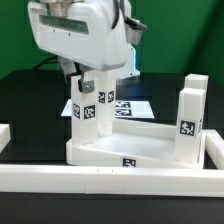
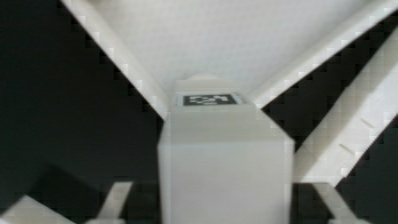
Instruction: Assemble desk
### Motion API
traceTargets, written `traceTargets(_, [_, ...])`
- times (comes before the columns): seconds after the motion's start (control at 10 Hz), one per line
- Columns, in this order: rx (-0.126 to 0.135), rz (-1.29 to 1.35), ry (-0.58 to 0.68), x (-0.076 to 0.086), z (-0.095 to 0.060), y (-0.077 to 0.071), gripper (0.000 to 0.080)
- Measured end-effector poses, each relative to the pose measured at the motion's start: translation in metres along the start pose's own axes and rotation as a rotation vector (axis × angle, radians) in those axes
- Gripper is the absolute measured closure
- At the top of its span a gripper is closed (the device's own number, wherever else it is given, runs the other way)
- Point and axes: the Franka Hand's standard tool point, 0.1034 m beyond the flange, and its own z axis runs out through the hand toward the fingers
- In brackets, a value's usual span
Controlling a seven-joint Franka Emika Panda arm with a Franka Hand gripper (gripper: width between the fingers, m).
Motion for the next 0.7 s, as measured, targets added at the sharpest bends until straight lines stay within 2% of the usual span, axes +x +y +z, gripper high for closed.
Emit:
traceTargets(0.3, [0.002,0.201,0.000,0.0001,0.0001,-0.0003,0.0509])
traceTargets(0.5, [0.001,0.180,0.000,-0.0002,0.0006,-0.0003,0.0508])
traceTargets(0.6, [-0.009,0.145,0.002,-0.0017,0.0011,0.0000,0.0331])
traceTargets(0.7, [-0.027,0.101,0.008,-0.0067,0.0023,-0.0007,0.0195])
